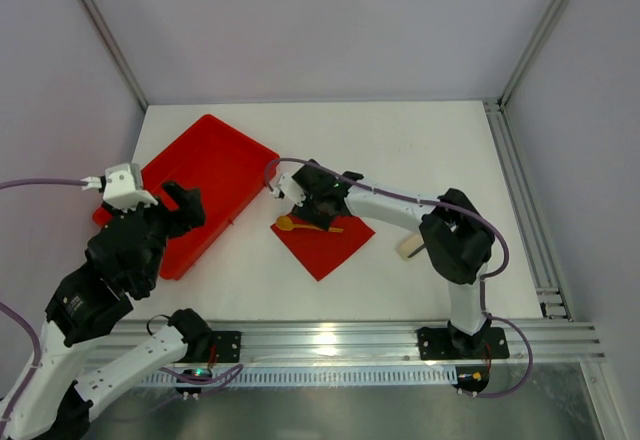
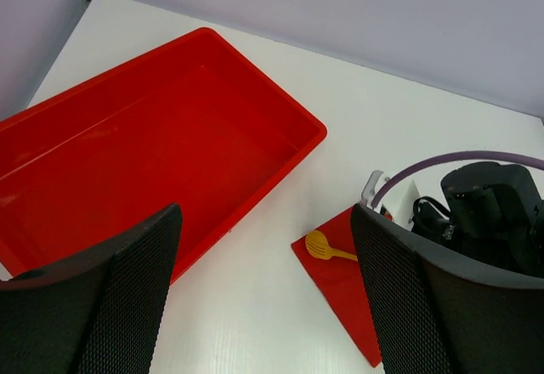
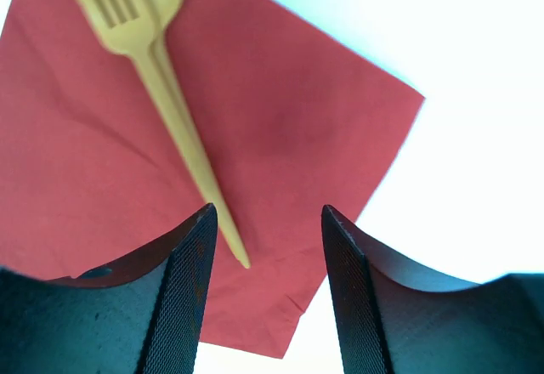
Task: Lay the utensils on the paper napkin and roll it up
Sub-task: Adjust the utensils on the napkin, then pick up the utensils from the container.
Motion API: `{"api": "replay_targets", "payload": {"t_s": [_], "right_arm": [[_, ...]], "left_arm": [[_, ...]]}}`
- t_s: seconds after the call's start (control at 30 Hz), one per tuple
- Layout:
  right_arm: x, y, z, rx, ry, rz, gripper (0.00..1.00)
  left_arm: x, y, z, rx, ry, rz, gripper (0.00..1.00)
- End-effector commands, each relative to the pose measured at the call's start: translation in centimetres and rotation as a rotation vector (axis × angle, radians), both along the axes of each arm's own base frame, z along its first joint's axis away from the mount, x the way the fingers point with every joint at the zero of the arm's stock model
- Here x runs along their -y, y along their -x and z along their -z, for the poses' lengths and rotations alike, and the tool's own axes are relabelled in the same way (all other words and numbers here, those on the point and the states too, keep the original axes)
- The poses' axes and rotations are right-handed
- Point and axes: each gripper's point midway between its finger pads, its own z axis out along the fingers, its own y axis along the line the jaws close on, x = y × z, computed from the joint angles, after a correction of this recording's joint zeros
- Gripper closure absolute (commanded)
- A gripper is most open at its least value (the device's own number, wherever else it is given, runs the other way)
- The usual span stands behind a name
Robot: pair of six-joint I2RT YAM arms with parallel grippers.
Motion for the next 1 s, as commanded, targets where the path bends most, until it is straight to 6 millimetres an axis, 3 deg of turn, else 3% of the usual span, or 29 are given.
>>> {"api": "replay_targets", "payload": {"t_s": [0.0, 0.13, 0.17, 0.27, 0.33, 0.4, 0.5, 0.57, 0.73, 0.87, 0.97], "right_arm": [[-0.4, -2.0, -4.4, 0.119, -0.080, 0.133, 0.44], [0.6, -2.8, -7.6, 0.192, -0.144, 0.331, 0.43], [0.9, -2.8, -9.2, 0.211, -0.180, 0.377, 0.43], [2.6, -2.2, -11.3, 0.225, -0.237, 0.528, 0.43], [4.3, -1.6, -11.5, 0.243, -0.241, 0.620, 0.43], [6.0, -1.5, -13.0, 0.288, -0.265, 0.709, 0.24], [8.1, -1.8, -14.2, 0.316, -0.286, 0.784, 0.18], [8.3, -1.7, -14.0, 0.258, -0.349, 0.838, 0.15], [10.9, -2.0, -14.3, 0.243, -0.347, 1.060, 0.21], [12.2, -1.7, -14.6, 0.157, -0.489, 1.312, 0.34], [13.9, -1.9, -14.8, 0.088, -0.552, 1.485, 0.40]], "left_arm": [[-0.1, 0.9, -0.8, -0.002, 0.040, 0.025, 0.18], [0.3, 1.7, -0.2, -0.022, 0.081, 0.062, 0.15], [0.4, 1.8, -0.1, -0.025, 0.090, 0.064, 0.15], [0.5, 2.0, 0.7, -0.058, 0.115, 0.060, 0.15], [0.8, 1.9, 1.0, -0.081, 0.130, 0.057, 0.15], [1.3, 1.6, 0.5, -0.071, 0.168, 0.059, 0.15], [1.5, 0.7, 0.1, -0.066, 0.157, 0.028, 0.14], [2.0, -0.1, 0.6, -0.095, 0.124, 0.020, 0.12], [4.4, -1.0, 2.7, -0.195, 0.013, 0.112, 0.06], [4.6, 0.0, 4.2, -0.260, -0.029, 0.164, 0.06], [4.1, 1.0, 4.1, -0.269, -0.007, 0.172, 0.06]]}}
